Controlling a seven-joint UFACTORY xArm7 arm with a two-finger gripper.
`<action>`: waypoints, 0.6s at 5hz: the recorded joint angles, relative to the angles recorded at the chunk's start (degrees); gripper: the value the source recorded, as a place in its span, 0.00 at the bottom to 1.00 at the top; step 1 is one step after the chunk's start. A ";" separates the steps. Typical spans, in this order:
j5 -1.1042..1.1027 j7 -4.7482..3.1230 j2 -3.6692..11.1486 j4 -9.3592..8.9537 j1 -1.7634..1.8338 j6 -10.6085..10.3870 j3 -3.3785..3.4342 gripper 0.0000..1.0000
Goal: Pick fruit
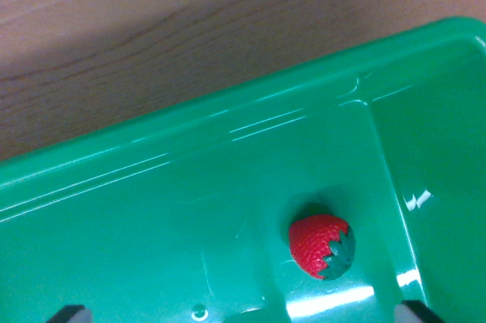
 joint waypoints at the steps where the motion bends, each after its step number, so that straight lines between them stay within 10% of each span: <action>1: 0.00 0.00 0.00 0.00 0.00 0.00 0.00 0.00; 2: -0.49 1.42 1.33 -1.65 0.00 -2.33 -0.53 0.00; 3: -0.49 1.42 1.33 -1.65 0.00 -2.33 -0.53 0.00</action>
